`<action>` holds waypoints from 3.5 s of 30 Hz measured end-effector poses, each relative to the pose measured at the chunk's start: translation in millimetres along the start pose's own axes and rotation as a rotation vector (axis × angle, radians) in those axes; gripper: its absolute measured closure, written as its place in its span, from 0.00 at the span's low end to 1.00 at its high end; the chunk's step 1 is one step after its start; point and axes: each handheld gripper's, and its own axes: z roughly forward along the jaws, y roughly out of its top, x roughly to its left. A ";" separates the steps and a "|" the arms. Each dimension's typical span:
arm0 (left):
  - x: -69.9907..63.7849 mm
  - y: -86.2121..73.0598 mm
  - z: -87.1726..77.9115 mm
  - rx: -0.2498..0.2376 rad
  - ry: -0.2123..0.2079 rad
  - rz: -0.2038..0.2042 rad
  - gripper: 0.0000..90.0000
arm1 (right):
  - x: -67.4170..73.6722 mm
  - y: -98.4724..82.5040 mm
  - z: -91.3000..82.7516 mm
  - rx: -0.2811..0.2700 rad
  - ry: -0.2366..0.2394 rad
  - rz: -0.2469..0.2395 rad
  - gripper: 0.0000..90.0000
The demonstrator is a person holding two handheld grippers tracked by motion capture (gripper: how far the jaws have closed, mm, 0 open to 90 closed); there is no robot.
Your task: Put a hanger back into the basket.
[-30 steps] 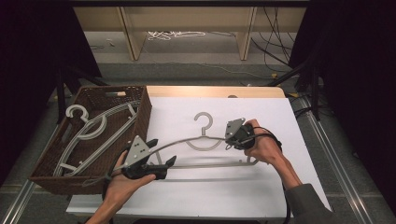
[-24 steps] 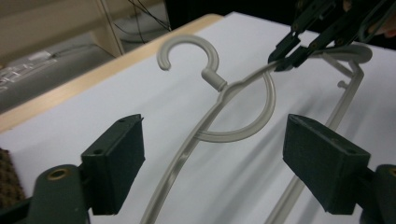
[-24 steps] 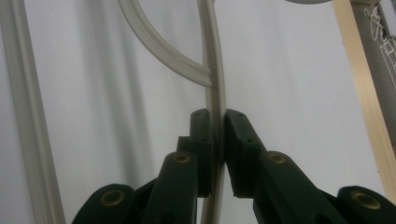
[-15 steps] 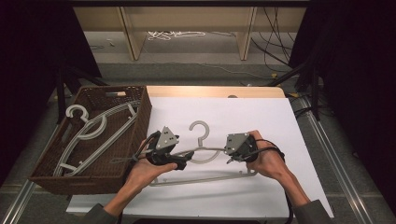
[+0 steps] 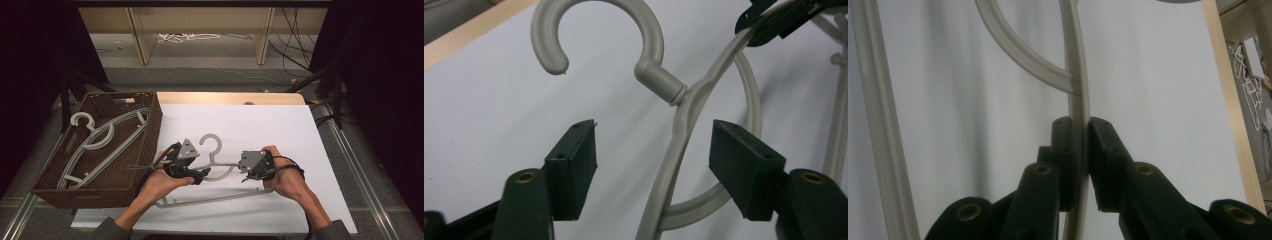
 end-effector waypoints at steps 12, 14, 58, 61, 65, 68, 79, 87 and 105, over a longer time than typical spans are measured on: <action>-0.5 -0.8 12.2 0.055 -0.071 0.034 0.71 | 0.5 5.6 1.9 0.003 -0.009 -0.068 0.92; -2.4 -0.8 14.4 0.057 -0.081 0.039 0.79 | 0.3 6.2 0.8 0.003 -0.016 -0.075 0.91; 30.8 20.2 -41.0 -0.093 0.000 0.012 0.90 | 49.4 -29.9 -39.7 -0.491 -0.219 0.654 0.24; 31.6 25.0 -45.8 -0.101 0.007 0.019 0.90 | 55.7 -36.4 -37.2 -0.510 -0.236 0.696 0.24; 34.8 30.9 -53.7 -0.118 0.009 0.010 0.90 | 59.5 -41.1 -35.9 -0.533 -0.236 0.705 0.23; 38.9 36.1 -60.5 -0.130 0.015 0.002 0.90 | 61.5 -42.3 -35.8 -0.538 -0.253 0.722 0.23; 57.1 49.3 -86.4 -0.146 0.020 -0.029 0.90 | 64.2 -44.8 -33.5 -0.567 -0.270 0.737 0.21; 86.3 52.2 -115.8 -0.143 0.103 -0.038 0.90 | 65.0 -45.4 -32.0 -0.555 -0.258 0.730 0.21; 174.4 -6.4 -157.1 -0.134 0.332 -0.190 0.90 | 64.7 -45.9 -28.3 -0.544 -0.243 0.732 0.23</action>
